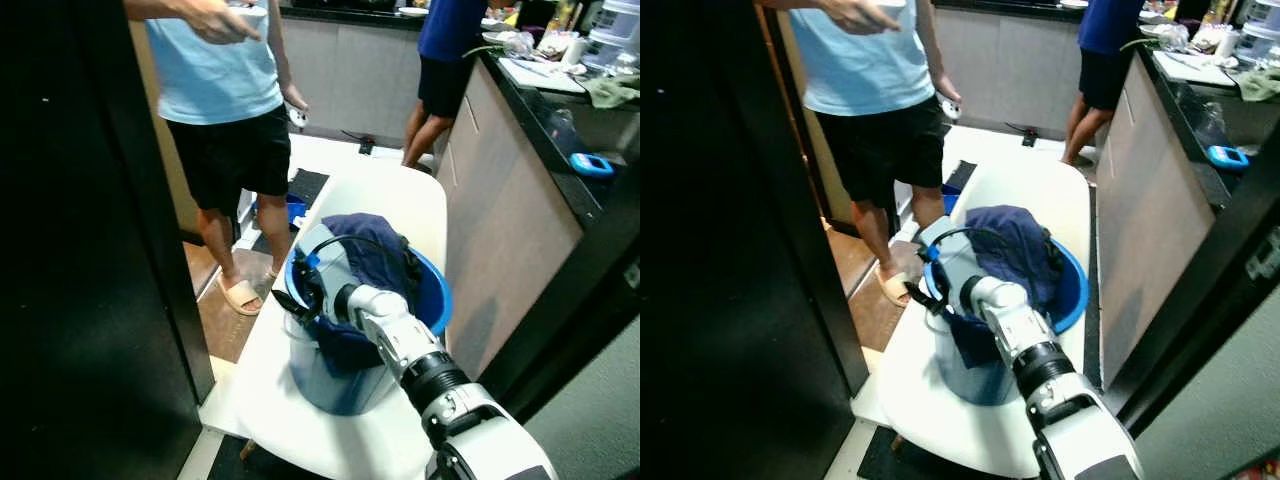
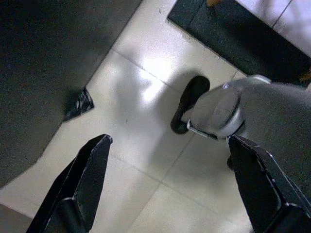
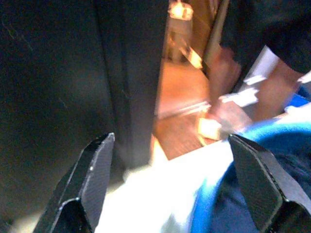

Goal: Clothes washing

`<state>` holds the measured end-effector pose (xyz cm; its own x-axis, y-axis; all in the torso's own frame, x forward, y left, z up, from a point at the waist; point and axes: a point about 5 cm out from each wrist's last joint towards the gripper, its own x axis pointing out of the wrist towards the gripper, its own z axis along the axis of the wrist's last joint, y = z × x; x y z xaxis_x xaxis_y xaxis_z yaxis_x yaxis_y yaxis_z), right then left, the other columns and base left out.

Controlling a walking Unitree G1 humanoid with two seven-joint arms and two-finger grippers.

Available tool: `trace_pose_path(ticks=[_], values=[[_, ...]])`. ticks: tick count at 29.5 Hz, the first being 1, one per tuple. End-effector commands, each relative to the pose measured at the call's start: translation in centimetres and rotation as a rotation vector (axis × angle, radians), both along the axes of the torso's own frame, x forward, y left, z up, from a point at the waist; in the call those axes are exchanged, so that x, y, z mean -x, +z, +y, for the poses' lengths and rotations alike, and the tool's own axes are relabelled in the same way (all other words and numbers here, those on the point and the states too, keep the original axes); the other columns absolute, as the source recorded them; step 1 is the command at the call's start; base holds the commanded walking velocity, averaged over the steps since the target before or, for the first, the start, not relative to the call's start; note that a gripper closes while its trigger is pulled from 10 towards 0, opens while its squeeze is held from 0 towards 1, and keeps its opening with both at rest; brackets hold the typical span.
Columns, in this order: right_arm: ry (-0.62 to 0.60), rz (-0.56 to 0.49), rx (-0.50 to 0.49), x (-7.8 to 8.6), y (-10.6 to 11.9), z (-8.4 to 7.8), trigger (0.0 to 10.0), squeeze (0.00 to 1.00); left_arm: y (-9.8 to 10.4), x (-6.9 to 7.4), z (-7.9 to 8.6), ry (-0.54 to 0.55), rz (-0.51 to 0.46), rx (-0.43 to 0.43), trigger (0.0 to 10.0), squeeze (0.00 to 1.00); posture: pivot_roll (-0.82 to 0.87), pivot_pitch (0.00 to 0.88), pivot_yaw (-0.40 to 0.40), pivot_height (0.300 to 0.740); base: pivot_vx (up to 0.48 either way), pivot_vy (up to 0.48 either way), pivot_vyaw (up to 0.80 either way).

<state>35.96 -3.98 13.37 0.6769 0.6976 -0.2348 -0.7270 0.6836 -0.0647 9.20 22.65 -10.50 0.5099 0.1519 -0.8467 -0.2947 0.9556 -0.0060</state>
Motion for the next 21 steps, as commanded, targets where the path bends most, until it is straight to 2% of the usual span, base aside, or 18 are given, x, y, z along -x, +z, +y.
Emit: trace_pose_path(ticks=[1,2,5,9,10,12,14,15,16,19,21], values=[[-0.019,0.039,-0.078,-0.3,0.5,-0.3,10.0,0.00,-0.1,0.2,-0.2,0.007,0.009,0.007,10.0,0.00,0.20,0.000,-0.086,0.740,0.000,0.000,0.00],[-0.027,0.048,-0.132,-0.4,1.1,0.2,10.0,0.00,-0.1,0.1,-0.2,0.006,0.008,0.007,10.0,0.00,0.19,0.000,-0.085,0.740,0.000,0.000,0.00],[-0.052,0.051,-0.160,-0.5,1.8,1.0,10.0,0.00,-0.2,0.2,-0.4,-0.007,0.012,0.009,10.0,0.00,0.19,0.000,-0.084,0.740,0.000,0.000,0.00],[-0.171,0.006,0.022,-1.0,0.8,0.6,10.0,0.00,-0.2,0.1,-0.8,-0.017,0.017,0.013,10.0,0.00,0.19,0.000,-0.087,0.740,0.000,0.000,0.00],[-0.171,0.006,0.022,-1.0,0.8,0.6,10.0,0.00,-0.2,0.1,-0.8,-0.017,0.017,0.013,10.0,0.00,0.19,0.000,-0.087,0.740,0.000,0.000,0.00],[-0.241,-0.028,0.122,-1.4,0.2,-0.2,10.0,0.00,-0.2,-0.1,-0.9,-0.021,0.014,0.011,10.0,0.00,0.19,0.000,-0.089,0.740,0.000,0.000,0.00],[-0.267,-0.037,0.151,-1.6,0.0,-0.6,10.0,0.00,-0.2,-0.1,-0.9,-0.022,0.013,0.010,10.0,0.00,0.19,0.000,-0.089,0.740,0.000,0.000,0.00],[-0.291,-0.066,0.204,-1.8,-0.1,-1.2,10.0,0.00,-0.2,-0.2,-0.9,-0.022,0.012,0.009,10.0,0.00,0.19,0.000,-0.092,0.740,0.000,0.000,0.00],[-0.291,-0.066,0.204,-1.8,-0.1,-1.2,10.0,0.00,-0.2,-0.2,-0.9,-0.022,0.012,0.009,10.0,0.00,0.19,0.000,-0.092,0.740,0.000,0.000,0.00],[-0.332,-0.087,0.307,-2.4,-0.1,-3.4,10.0,0.00,-0.2,-0.2,-1.0,-0.015,0.011,0.011,10.0,0.00,0.19,0.000,-0.101,0.740,0.000,0.000,0.00],[-0.341,-0.077,0.314,-2.6,0.0,-3.9,10.0,0.00,-0.2,-0.2,-1.1,-0.013,0.011,0.011,10.0,0.00,0.19,0.000,-0.101,0.740,0.000,0.000,0.00]])
